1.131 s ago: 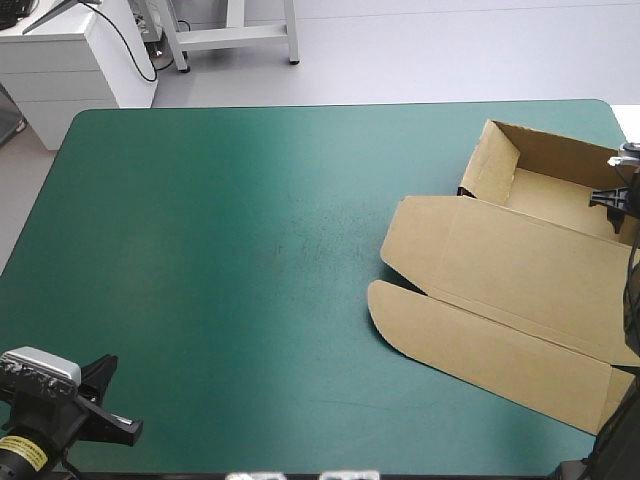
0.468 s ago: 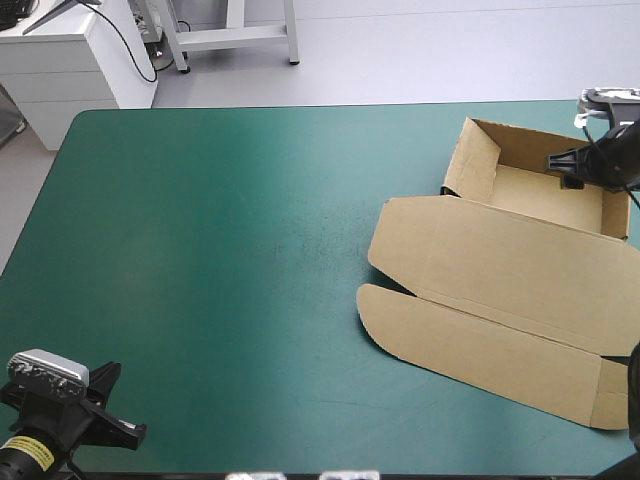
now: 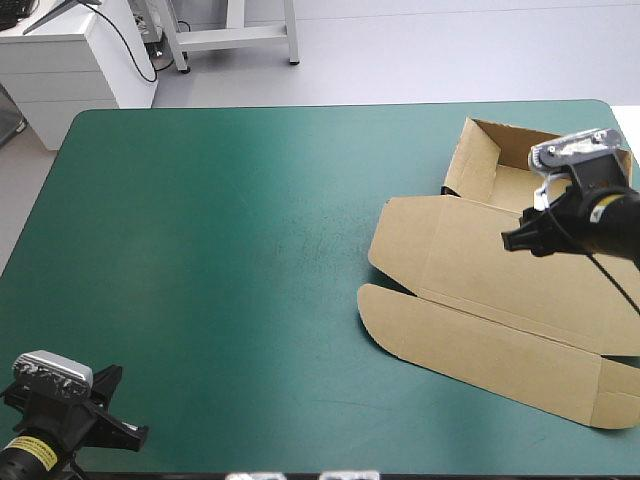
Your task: Fold the box
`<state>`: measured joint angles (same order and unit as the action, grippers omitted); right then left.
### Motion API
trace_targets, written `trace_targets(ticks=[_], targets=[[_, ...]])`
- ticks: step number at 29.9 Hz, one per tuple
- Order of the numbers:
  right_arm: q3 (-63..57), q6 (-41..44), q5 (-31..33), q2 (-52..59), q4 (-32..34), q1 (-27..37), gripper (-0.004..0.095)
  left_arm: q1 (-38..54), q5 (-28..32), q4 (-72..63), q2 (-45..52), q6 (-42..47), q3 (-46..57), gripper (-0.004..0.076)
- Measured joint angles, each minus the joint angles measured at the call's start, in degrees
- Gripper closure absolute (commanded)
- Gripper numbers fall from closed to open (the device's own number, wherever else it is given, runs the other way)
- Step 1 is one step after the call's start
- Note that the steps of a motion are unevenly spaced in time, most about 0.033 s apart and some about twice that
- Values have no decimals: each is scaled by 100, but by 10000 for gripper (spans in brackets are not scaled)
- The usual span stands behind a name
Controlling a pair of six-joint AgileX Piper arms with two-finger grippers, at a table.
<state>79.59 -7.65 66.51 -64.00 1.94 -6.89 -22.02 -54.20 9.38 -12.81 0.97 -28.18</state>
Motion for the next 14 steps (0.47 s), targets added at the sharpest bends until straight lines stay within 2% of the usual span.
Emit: trace_targets(ticks=[3,6,12,13,14], targets=[[-469,112,-91,542,-22,-136,342,0,0,-5,0,33,0,731],[-1029,274,-103,1101,-10,-142,438,0,11,-23,5,154,0,731],[-2174,385,-408,2182,-10,-142,880,0,42,-29,191,193,0,731],[-2357,417,-437,2361,-10,-142,929,0,42,-44,254,193,0,731],[-2536,449,-481,2529,-10,-142,923,0,42,-70,326,193,0,731]])
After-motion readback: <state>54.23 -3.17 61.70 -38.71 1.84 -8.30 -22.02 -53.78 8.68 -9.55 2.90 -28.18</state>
